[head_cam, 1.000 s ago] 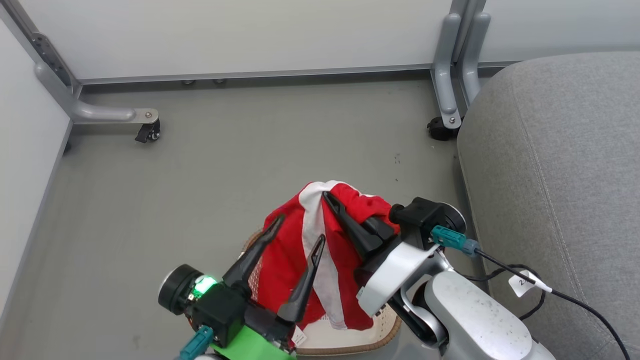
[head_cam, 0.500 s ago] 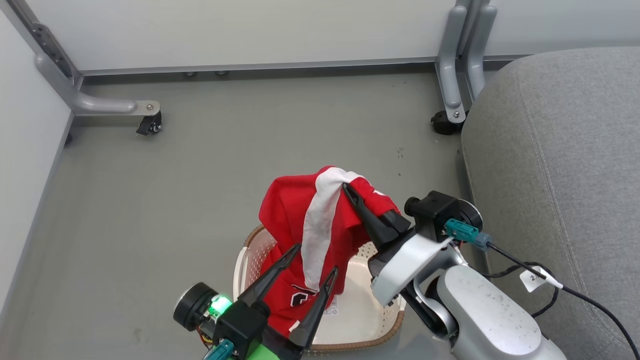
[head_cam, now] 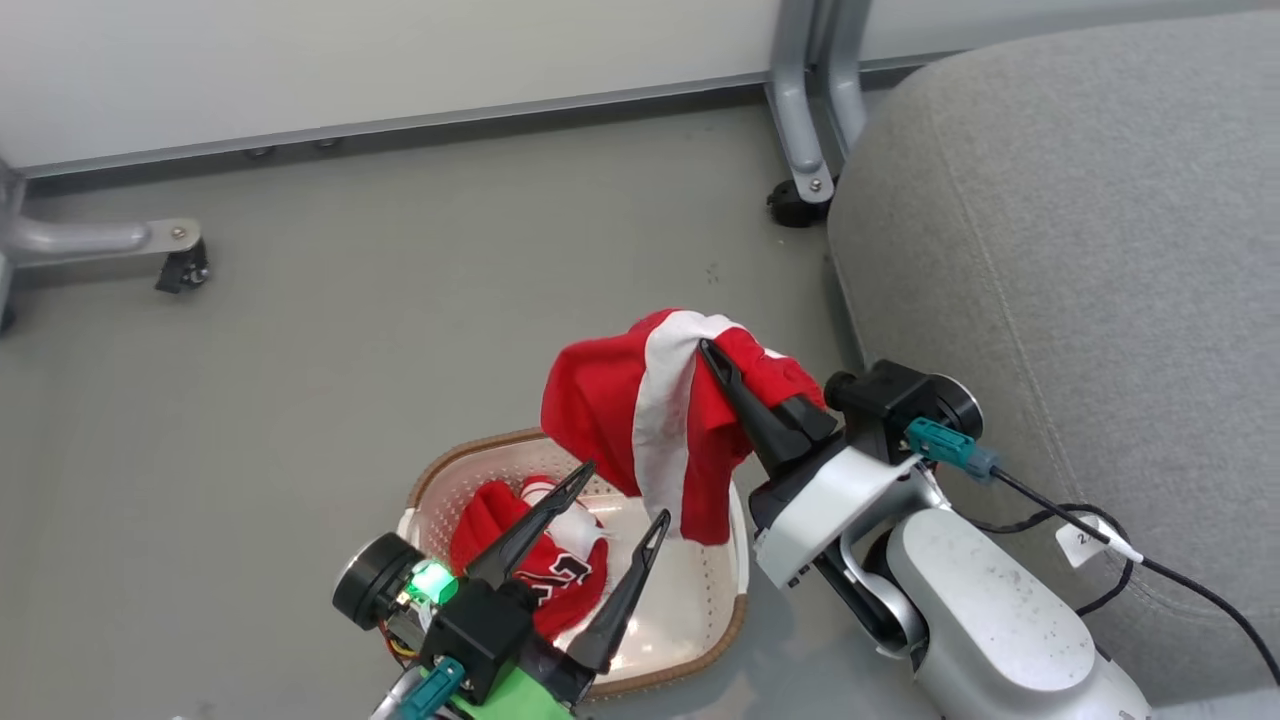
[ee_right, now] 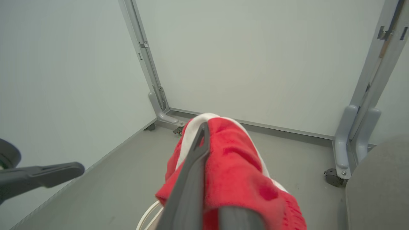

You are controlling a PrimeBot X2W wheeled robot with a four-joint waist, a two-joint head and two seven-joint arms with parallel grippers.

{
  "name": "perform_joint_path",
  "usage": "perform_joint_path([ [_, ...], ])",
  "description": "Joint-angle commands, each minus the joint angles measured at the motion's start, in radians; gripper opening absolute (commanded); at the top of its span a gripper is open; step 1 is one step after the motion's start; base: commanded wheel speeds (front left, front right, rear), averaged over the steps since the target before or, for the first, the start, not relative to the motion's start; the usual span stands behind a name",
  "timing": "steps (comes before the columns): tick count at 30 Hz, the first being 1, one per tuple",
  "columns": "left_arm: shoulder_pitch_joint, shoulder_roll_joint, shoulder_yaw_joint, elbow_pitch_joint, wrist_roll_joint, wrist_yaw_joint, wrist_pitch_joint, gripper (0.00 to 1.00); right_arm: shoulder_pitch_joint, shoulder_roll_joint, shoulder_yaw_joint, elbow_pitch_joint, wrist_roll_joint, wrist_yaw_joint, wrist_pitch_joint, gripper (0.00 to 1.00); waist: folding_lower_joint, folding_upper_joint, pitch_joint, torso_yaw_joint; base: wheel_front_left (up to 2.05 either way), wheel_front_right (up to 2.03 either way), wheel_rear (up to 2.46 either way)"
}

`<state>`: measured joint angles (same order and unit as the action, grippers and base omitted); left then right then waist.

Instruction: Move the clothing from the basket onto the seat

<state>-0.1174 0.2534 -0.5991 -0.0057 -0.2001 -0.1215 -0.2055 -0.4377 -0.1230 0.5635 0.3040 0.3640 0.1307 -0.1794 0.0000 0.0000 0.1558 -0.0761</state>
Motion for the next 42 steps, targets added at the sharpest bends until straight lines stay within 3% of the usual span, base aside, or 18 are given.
perform_joint_path([
  [1,-0.027,0.011,-0.001,-0.006,0.004,0.005,0.001,1.00,-0.015,-0.003,-0.008,-0.008,-0.007,0.000,-0.008,0.00,0.0000,0.0000,0.046,-0.094,0.00,0.00,0.00],
  [14,-0.092,0.066,-0.021,-0.041,-0.003,-0.003,0.052,1.00,0.010,0.009,-0.121,-0.006,-0.017,0.000,-0.048,0.00,0.0000,0.0000,0.124,-0.340,0.00,0.00,0.00],
  [22,-0.121,0.086,-0.049,-0.070,-0.012,-0.007,0.088,1.00,0.017,0.013,-0.195,0.014,-0.031,0.000,-0.070,0.00,0.0000,0.0000,0.173,-0.421,0.00,0.00,0.00],
  [30,-0.187,0.101,-0.072,-0.098,-0.001,-0.007,0.110,1.00,-0.067,-0.023,-0.325,0.048,-0.045,0.000,-0.082,0.00,0.0000,0.0000,0.256,-0.413,0.00,0.00,0.00],
  [42,-0.333,0.097,-0.074,-0.106,0.021,-0.004,0.086,1.00,-0.353,-0.174,-0.537,0.104,-0.040,0.000,-0.087,0.00,0.0000,0.0000,0.395,-0.283,0.00,0.00,0.00],
])
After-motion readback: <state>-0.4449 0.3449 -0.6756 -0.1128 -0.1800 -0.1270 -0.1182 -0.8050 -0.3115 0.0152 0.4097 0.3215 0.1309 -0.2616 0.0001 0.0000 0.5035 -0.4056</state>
